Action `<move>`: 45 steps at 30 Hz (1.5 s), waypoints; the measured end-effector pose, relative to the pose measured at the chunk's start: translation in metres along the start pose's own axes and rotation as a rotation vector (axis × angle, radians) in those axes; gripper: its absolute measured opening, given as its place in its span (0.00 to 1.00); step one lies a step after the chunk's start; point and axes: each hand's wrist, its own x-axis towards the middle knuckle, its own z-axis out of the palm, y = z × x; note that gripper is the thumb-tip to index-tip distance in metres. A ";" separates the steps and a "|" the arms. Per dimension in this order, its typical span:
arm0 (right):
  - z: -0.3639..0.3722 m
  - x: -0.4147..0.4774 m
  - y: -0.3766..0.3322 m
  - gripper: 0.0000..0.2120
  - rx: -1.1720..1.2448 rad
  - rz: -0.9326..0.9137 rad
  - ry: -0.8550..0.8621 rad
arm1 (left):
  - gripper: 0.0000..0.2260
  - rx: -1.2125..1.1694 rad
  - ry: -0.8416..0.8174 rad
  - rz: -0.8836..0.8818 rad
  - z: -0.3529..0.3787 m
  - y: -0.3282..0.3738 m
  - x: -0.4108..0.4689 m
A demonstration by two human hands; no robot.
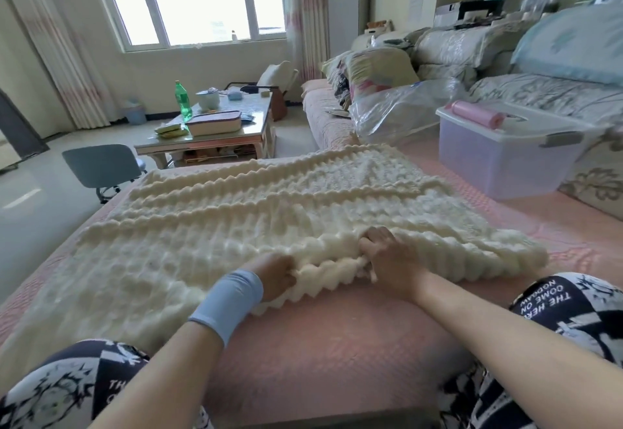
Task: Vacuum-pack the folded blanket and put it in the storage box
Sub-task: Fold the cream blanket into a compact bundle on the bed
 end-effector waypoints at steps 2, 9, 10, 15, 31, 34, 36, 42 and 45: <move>-0.017 -0.008 -0.002 0.11 0.068 -0.087 -0.129 | 0.04 -0.055 -0.127 -0.007 -0.007 -0.002 -0.007; -0.027 -0.011 0.003 0.05 0.322 0.093 -0.071 | 0.05 -0.595 -0.041 -0.081 -0.009 0.020 -0.012; -0.027 -0.004 0.011 0.09 0.220 0.133 -0.002 | 0.03 -0.533 0.172 -0.080 -0.010 0.022 -0.006; -0.016 0.001 0.071 0.38 0.003 0.392 -0.786 | 0.39 0.035 -0.228 -0.173 0.022 0.022 0.014; -0.001 0.017 0.215 0.41 -0.044 0.661 -0.687 | 0.31 0.007 -0.261 -0.108 0.015 0.095 0.157; 0.000 0.028 0.231 0.33 -0.067 0.643 -0.578 | 0.34 0.095 -0.360 -0.096 0.027 0.093 0.181; -0.001 0.052 0.230 0.30 -0.216 0.590 -0.466 | 0.32 0.122 -0.255 -0.094 0.009 0.090 0.199; 0.010 0.144 0.231 0.16 -0.135 0.561 -0.153 | 0.13 -0.039 0.149 -0.182 -0.039 0.070 0.279; 0.031 0.191 0.238 0.13 0.093 0.599 -0.087 | 0.12 -0.088 0.169 -0.182 -0.041 0.063 0.324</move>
